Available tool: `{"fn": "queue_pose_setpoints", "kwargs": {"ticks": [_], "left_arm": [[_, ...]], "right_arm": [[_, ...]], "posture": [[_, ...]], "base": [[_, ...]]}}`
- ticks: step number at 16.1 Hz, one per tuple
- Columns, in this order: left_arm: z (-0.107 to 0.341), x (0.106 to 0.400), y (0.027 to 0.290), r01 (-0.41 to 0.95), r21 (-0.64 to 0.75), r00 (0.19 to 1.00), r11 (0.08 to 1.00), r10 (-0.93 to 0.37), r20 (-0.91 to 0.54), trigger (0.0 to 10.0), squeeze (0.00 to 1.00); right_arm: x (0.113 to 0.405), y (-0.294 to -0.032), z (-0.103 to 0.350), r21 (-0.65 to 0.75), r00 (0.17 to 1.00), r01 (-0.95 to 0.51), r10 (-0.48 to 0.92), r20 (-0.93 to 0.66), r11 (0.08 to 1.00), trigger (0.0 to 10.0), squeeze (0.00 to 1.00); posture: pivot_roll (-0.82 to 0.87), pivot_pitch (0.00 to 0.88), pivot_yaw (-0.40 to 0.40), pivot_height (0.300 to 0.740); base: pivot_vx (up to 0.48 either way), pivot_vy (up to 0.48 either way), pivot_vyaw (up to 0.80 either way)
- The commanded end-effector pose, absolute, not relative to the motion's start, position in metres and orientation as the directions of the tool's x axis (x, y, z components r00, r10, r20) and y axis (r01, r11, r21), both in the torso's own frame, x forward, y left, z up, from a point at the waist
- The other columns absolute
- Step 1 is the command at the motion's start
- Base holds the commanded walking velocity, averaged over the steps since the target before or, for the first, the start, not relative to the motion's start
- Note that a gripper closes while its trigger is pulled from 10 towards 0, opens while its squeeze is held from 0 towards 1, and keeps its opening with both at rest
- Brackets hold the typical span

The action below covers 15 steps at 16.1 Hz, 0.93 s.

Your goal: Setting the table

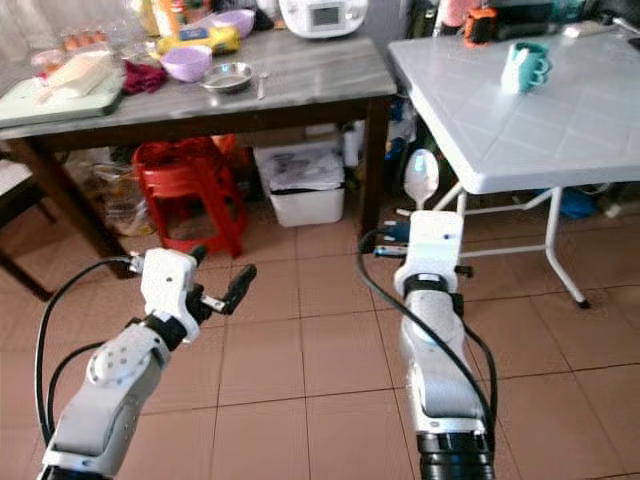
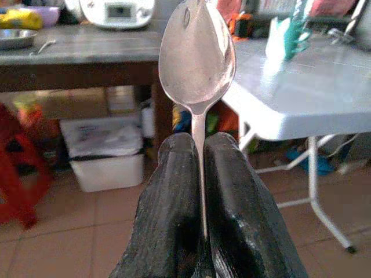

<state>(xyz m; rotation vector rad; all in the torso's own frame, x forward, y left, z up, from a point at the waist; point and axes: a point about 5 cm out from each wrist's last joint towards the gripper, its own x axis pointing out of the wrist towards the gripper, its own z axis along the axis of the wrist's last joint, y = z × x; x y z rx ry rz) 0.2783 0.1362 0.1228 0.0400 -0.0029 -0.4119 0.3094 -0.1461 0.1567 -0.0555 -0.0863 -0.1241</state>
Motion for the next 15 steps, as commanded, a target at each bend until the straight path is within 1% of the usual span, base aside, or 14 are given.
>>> {"fn": "queue_pose_setpoints", "kwargs": {"ticks": [1, 3, 6, 11, 15], "left_arm": [[0.1246, 0.2787, 0.1391, 0.395, 0.048, 0.919, 0.917, -0.395, -0.002, 10.0, 0.0], [0.1237, 0.2787, 0.1388, 0.393, 0.044, 0.919, 0.918, -0.394, -0.004, 10.0, 0.0], [0.1232, 0.2784, 0.1382, 0.394, 0.043, 0.919, 0.918, -0.394, -0.005, 10.0, 0.0], [0.1229, 0.2787, 0.1383, 0.396, 0.045, 0.918, 0.917, -0.396, -0.008, 10.0, 0.0], [0.1236, 0.2787, 0.1377, 0.405, 0.043, 0.914, 0.913, -0.405, -0.005, 10.0, 0.0]], "right_arm": [[0.3102, -0.1386, 0.1628, -0.045, 0.99, 0.095, -0.089, 0.112, 0.994, 10.0, 0.0], [0.3109, -0.1387, 0.1639, -0.049, 0.99, 0.089, -0.083, 0.115, 0.995, 10.0, 0.0], [0.3108, -0.1366, 0.1651, -0.056, 0.99, 0.075, -0.067, 0.123, 0.996, 10.0, 0.0], [0.3114, -0.1342, 0.1654, -0.049, 0.99, 0.067, -0.061, 0.124, 0.997, 10.0, 0.0], [0.311, -0.1347, 0.1653, -0.047, 0.99, 0.07, -0.063, 0.125, 0.996, 10.0, 0.0]], "posture": [[-0.03, 0.079, 0.07, 0.74], [-0.03, 0.077, 0.069, 0.74], [-0.03, 0.076, 0.069, 0.74], [-0.02, 0.071, 0.072, 0.74], [-0.03, 0.07, 0.081, 0.74]], "base": [[0.326, 0.0, 0.0], [0.321, 0.0, 0.0], [0.441, 0.0, 0.0], [0.442, 0.0, 0.52], [0.441, 0.0, 0.0]]}}
